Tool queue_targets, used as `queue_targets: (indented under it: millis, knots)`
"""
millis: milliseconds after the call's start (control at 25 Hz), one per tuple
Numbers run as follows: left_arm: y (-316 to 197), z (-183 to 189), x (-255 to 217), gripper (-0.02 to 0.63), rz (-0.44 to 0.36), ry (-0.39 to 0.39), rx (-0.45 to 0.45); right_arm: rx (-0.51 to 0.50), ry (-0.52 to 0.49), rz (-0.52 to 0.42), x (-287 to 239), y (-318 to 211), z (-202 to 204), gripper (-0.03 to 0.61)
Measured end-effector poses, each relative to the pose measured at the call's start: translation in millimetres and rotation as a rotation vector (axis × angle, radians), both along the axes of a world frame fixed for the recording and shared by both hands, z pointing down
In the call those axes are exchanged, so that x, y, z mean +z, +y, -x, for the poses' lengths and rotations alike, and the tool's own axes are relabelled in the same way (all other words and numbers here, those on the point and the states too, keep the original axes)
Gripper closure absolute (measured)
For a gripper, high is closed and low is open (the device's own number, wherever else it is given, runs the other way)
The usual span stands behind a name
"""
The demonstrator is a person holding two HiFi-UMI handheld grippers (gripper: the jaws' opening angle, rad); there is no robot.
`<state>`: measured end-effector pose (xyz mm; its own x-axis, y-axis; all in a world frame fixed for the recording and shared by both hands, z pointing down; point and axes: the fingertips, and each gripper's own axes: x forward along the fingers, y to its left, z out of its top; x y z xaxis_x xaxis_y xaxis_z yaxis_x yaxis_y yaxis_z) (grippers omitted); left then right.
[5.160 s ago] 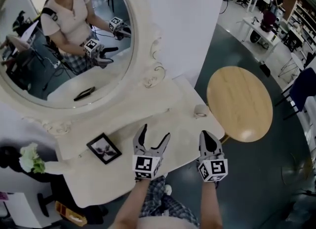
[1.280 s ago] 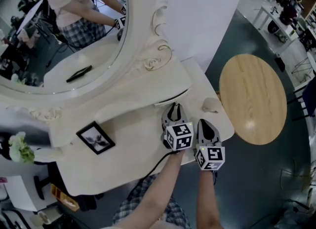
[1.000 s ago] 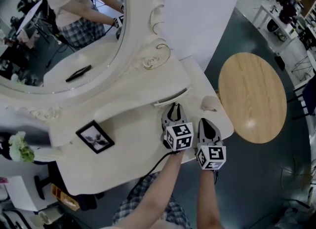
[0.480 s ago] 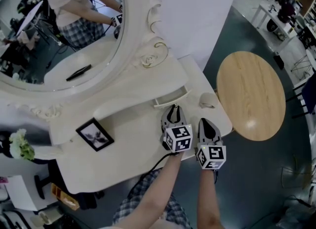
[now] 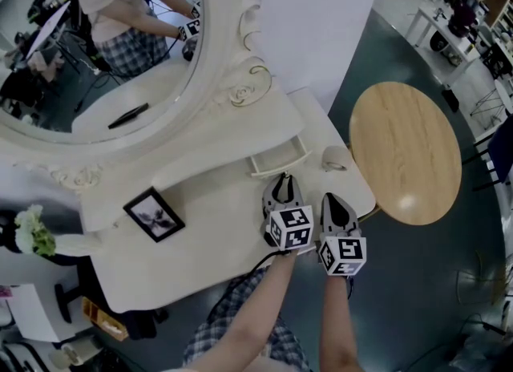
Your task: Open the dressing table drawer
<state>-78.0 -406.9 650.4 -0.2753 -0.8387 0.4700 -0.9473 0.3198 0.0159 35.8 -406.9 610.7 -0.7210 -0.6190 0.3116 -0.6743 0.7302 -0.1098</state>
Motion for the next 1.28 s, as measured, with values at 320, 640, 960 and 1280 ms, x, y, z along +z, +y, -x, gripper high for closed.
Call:
queue_targets:
  millis: [320, 640, 960, 1280]
  knots:
    - [6, -6, -1, 0.526, -0.005, -0.002, 0.006, 0.006, 0.0, 0.002, 0, 4, -5, 0.563]
    - [5, -10, -2, 0.523, -0.029, 0.017, 0.042, 0.01, -0.002, 0.003, -2, 3, -8, 0.563]
    - [18, -12, -13, 0.309, -0.106, 0.04, 0.068, 0.028, -0.017, -0.009, -10, 2, -15, 0.563]
    - [28, -7, -28, 0.291, -0.137, 0.021, 0.069, 0.048, -0.025, -0.017, -19, 7, -21, 0.563]
